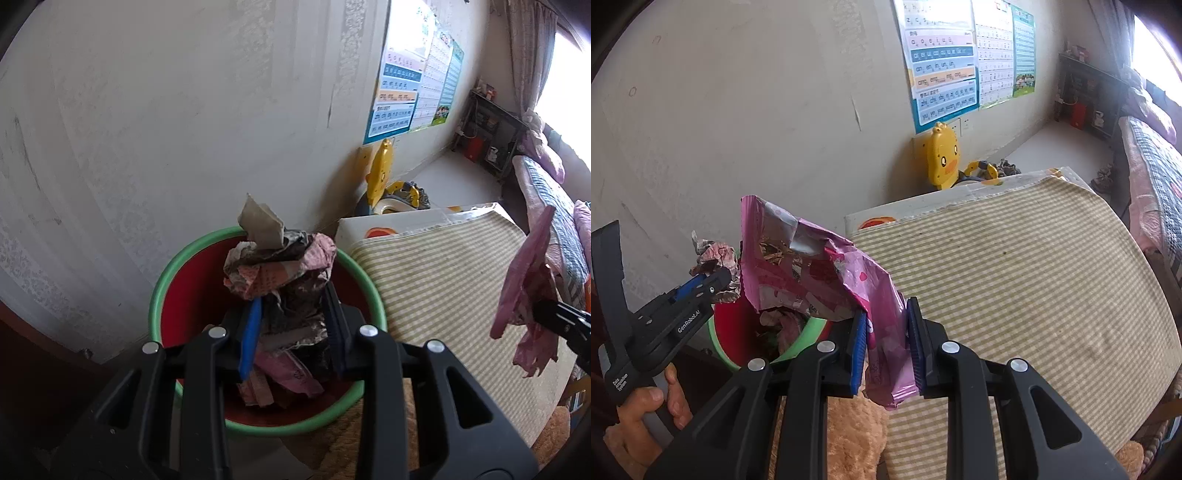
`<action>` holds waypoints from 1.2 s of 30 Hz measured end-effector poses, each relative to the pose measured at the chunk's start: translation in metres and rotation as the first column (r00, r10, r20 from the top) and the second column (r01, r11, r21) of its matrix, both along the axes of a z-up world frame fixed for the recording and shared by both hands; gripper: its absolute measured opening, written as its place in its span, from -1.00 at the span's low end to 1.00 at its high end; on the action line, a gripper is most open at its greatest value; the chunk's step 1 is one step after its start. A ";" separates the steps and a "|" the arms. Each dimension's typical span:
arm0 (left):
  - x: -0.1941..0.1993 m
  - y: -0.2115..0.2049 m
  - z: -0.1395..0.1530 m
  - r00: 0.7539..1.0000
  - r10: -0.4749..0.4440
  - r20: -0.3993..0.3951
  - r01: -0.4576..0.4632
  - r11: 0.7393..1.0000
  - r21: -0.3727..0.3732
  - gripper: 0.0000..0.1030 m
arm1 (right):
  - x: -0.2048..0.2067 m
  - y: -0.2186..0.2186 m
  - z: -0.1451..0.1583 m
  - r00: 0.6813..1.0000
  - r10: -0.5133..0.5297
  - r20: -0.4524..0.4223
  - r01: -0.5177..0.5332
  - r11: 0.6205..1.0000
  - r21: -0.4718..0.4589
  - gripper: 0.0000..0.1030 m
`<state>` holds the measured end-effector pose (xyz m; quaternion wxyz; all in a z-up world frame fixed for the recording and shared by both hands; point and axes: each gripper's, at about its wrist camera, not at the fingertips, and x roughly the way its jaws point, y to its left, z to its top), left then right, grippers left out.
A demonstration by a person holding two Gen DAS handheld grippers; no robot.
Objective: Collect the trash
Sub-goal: 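Carry the crumpled paper and pink wrapper over the red bucket with both grippers, then open both grippers to drop the paper and pink wrapper into the bucket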
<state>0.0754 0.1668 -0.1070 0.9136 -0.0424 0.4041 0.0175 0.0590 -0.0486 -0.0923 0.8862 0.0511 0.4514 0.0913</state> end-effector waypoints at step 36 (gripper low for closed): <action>0.025 0.043 -0.050 0.991 0.088 -0.104 -0.087 0.996 0.010 -0.39 | 0.072 0.084 -0.010 0.991 0.135 -0.012 -0.135 0.991 0.002 -0.61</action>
